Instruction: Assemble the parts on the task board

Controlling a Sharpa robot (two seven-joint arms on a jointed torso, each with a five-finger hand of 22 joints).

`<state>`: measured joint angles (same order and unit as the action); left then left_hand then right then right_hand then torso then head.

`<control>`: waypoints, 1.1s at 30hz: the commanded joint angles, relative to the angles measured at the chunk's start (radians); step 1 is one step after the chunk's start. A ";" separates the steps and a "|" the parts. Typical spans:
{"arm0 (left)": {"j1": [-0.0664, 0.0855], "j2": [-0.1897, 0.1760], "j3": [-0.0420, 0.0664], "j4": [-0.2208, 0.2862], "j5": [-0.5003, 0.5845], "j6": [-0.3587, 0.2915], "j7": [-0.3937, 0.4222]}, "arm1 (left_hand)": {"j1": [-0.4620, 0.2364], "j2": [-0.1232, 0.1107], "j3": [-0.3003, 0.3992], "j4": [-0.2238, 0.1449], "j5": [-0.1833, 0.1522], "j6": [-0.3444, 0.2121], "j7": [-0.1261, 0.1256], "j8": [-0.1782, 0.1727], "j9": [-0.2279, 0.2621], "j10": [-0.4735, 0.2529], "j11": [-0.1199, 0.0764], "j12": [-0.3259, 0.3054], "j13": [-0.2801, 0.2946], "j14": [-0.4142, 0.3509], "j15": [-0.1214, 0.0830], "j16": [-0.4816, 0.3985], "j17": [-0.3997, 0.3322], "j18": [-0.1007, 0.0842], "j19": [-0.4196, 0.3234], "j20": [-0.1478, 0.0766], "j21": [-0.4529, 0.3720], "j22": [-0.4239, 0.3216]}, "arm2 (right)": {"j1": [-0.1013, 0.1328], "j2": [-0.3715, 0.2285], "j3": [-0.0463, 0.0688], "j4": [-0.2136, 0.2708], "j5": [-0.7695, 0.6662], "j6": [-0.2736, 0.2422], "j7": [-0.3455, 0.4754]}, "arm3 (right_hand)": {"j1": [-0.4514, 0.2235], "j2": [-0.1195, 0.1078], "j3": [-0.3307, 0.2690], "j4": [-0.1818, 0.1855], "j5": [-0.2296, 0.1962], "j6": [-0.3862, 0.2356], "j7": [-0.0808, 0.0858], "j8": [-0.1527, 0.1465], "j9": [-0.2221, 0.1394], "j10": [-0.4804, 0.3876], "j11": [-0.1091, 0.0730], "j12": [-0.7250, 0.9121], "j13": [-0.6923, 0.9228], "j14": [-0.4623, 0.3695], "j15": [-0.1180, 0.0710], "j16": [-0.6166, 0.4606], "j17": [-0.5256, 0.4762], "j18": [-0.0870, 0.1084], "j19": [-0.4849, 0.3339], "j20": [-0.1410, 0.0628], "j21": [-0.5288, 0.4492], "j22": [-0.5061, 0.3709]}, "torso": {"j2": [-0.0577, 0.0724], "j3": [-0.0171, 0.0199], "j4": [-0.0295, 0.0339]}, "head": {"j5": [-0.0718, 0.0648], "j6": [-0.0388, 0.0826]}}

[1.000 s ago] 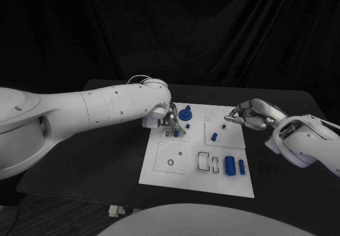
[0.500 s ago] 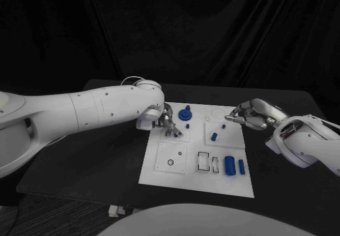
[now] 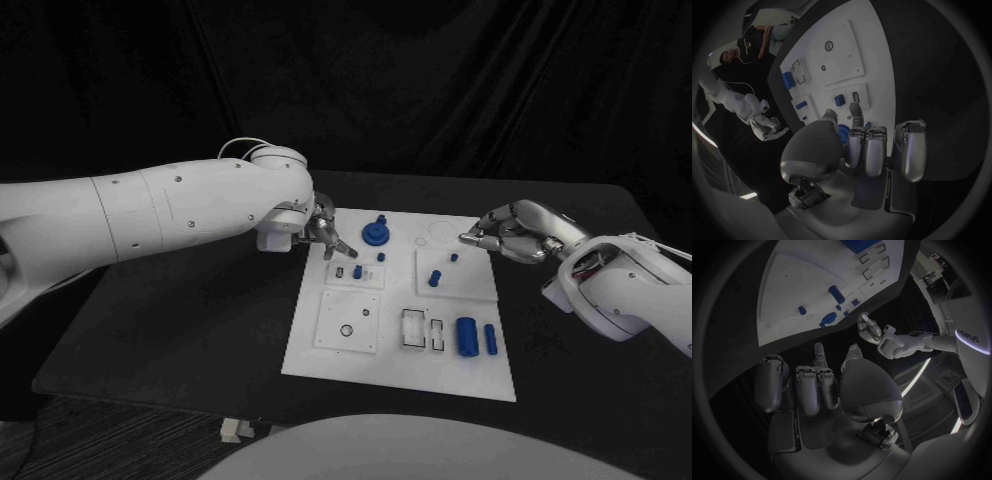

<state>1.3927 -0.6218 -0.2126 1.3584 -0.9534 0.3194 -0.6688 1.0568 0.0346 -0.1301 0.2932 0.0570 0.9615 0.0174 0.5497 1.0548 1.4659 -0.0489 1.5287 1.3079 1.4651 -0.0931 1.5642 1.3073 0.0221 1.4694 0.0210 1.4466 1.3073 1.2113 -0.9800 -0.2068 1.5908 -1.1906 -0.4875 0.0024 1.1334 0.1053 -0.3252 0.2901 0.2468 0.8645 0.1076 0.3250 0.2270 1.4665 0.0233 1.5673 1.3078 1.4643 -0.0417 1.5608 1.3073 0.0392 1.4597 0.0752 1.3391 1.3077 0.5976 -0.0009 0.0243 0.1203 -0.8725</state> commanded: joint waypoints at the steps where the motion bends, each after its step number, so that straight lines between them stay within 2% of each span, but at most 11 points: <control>1: 0.010 -0.017 0.001 0.023 -0.012 -0.102 0.093 | -0.022 -0.003 -0.031 0.000 -0.005 -0.001 -0.004 -0.007 -0.002 0.079 -0.005 0.009 0.227 0.106 -0.007 0.007 0.264 0.004 0.055 -0.007 0.011 0.229 | -0.002 -0.005 0.001 0.004 -0.005 -0.032 0.006 | -0.019 0.003 -0.013 0.002 -0.019 -0.003 0.002 -0.005 -0.001 0.104 0.008 0.004 0.263 0.098 0.006 -0.006 0.229 0.019 -0.005 -0.001 -0.003 0.186 | -0.001 0.0004 -0.0011 | -0.001 0.000; 4: 0.025 -0.036 0.001 0.037 -0.013 -0.142 0.143 | -0.048 -0.013 -0.069 0.000 -0.010 0.012 -0.008 -0.006 -0.001 0.089 -0.008 0.022 0.240 0.106 -0.010 0.007 0.264 0.002 0.059 -0.010 0.020 0.232 | -0.002 -0.007 0.001 0.004 -0.005 -0.035 0.007 | -0.030 0.006 -0.021 0.002 -0.035 -0.002 0.002 -0.005 -0.002 0.104 0.008 0.004 0.263 0.098 0.006 -0.006 0.228 0.019 -0.005 -0.001 -0.004 0.186 | 0.000 0.0006 -0.0009 | -0.002 0.000; 6: 0.041 -0.048 0.001 0.044 -0.013 -0.162 0.168 | -0.056 -0.014 -0.079 0.000 -0.010 0.017 -0.009 -0.006 0.000 0.092 -0.009 0.025 0.244 0.106 -0.011 0.007 0.264 0.001 0.060 -0.011 0.025 0.234 | -0.002 -0.008 0.001 0.005 -0.005 -0.036 0.008 | -0.033 0.007 -0.023 0.002 -0.039 -0.002 0.002 -0.006 -0.002 0.104 0.008 0.004 0.263 0.098 0.006 -0.006 0.228 0.019 -0.004 -0.001 -0.004 0.186 | 0.002 0.0000 -0.0019 | -0.002 0.000; 10: 0.059 -0.066 0.001 0.049 -0.013 -0.176 0.181 | -0.013 0.007 -0.080 -0.005 -0.008 0.023 -0.013 -0.008 0.001 0.100 -0.012 0.035 0.256 0.106 -0.014 0.007 0.264 0.000 0.062 -0.014 0.029 0.235 | -0.002 -0.009 0.001 0.006 -0.005 -0.039 0.009 | -0.034 0.007 -0.023 0.002 -0.040 -0.002 0.002 -0.006 -0.002 0.104 0.008 0.004 0.263 0.098 0.006 -0.006 0.229 0.019 -0.005 -0.001 -0.004 0.186 | 0.003 -0.0005 -0.0005 | -0.005 0.000; 13: 0.066 -0.070 0.001 0.041 -0.013 -0.172 0.181 | 0.024 0.029 -0.080 -0.004 -0.003 0.025 -0.013 -0.019 -0.005 0.102 -0.013 0.039 0.259 0.106 -0.013 0.007 0.264 0.000 0.062 -0.014 0.030 0.235 | -0.002 -0.010 0.001 0.007 -0.005 -0.040 0.010 | -0.034 0.007 -0.023 0.002 -0.040 -0.002 0.002 -0.006 -0.002 0.104 0.008 0.004 0.263 0.098 0.006 -0.006 0.229 0.019 -0.005 -0.001 -0.004 0.186 | 0.003 -0.0004 -0.0004 | -0.007 0.000; 16: 0.069 -0.067 0.001 0.026 -0.013 -0.163 0.178 | 0.054 0.046 -0.084 -0.003 0.024 0.024 -0.010 -0.043 -0.024 0.102 -0.011 0.039 0.259 0.106 -0.012 0.007 0.264 0.000 0.062 -0.013 0.030 0.235 | -0.002 -0.011 0.001 0.009 -0.005 -0.041 0.011 | -0.034 0.007 -0.024 0.002 -0.041 -0.002 0.002 -0.006 -0.002 0.104 0.008 0.004 0.263 0.098 0.006 -0.005 0.230 0.018 -0.003 -0.001 -0.002 0.187 | 0.003 -0.0006 -0.0004 | -0.008 0.000; 20: 0.070 -0.055 0.001 -0.005 -0.013 -0.157 0.178 | 0.065 0.052 -0.089 -0.003 0.041 0.024 -0.009 -0.055 -0.035 0.104 -0.009 0.042 0.262 0.106 -0.011 0.007 0.264 -0.001 0.063 -0.012 0.032 0.236 | -0.002 -0.011 0.001 0.012 -0.005 -0.040 0.010 | -0.034 0.007 -0.024 0.001 -0.041 -0.002 0.002 -0.006 -0.002 0.104 0.008 0.004 0.263 0.098 0.006 -0.005 0.230 0.018 -0.003 -0.001 -0.002 0.187 | 0.002 -0.0001 -0.0013 | -0.008 0.000; 25: 0.066 -0.024 0.000 -0.065 -0.013 -0.143 0.175 | 0.065 0.053 -0.090 -0.002 0.041 0.024 -0.008 -0.057 -0.036 0.105 -0.009 0.042 0.263 0.106 -0.011 0.007 0.264 -0.001 0.063 -0.012 0.032 0.236 | -0.002 -0.008 0.001 0.012 -0.005 -0.038 0.009 | -0.034 0.008 -0.024 0.001 -0.041 -0.002 0.002 -0.006 -0.002 0.104 0.008 0.004 0.263 0.099 0.006 -0.005 0.231 0.018 -0.003 -0.001 -0.002 0.187 | 0.001 0.0002 -0.0015 | -0.005 0.000; 28: 0.058 -0.002 0.000 -0.103 -0.026 -0.137 0.181 | 0.066 0.053 -0.091 -0.002 0.041 0.023 -0.008 -0.058 -0.037 0.105 -0.009 0.042 0.263 0.106 -0.011 0.007 0.264 -0.001 0.064 -0.012 0.033 0.236 | -0.002 -0.006 0.001 0.012 -0.005 -0.036 0.008 | -0.034 0.008 -0.024 0.001 -0.041 -0.002 0.002 -0.006 -0.002 0.104 0.008 0.004 0.263 0.098 0.006 -0.005 0.231 0.018 -0.003 -0.001 -0.002 0.187 | 0.003 -0.0005 -0.0010 | -0.007 0.000; 33: 0.034 0.044 0.000 -0.172 -0.070 -0.135 0.199 | 0.071 0.055 -0.095 -0.003 0.043 0.021 -0.006 -0.066 -0.043 0.105 -0.008 0.042 0.263 0.106 -0.010 0.007 0.264 -0.003 0.066 -0.011 0.039 0.238 | -0.002 -0.003 0.001 0.013 -0.005 -0.035 0.008 | -0.032 0.008 -0.024 -0.001 -0.038 -0.002 0.001 -0.005 -0.002 0.104 0.008 0.004 0.263 0.099 0.006 -0.005 0.231 0.018 -0.003 -0.001 -0.002 0.187 | 0.006 -0.0013 -0.0003 | -0.008 0.000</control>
<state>1.4324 -0.5865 -0.2129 1.1987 -0.9868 0.1757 -0.5041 1.1174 0.0889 -0.2204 0.2910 0.0956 0.9829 0.0035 0.4875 1.0121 1.4664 -0.0556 1.5674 1.3079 1.4650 -0.1002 1.5642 1.3073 0.0220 1.4693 0.0140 1.4813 1.3073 1.2113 -0.9832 -0.2067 1.6006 -1.1906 -0.5100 0.0096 1.1076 0.1132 -0.3448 0.2924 0.2113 0.8644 0.1076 0.3250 0.2263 1.4665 0.0233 1.5672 1.3075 1.4642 -0.0417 1.5608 1.3073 0.0392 1.4597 0.0752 1.3391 1.3074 0.6015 -0.0013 0.0232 0.1122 -0.8725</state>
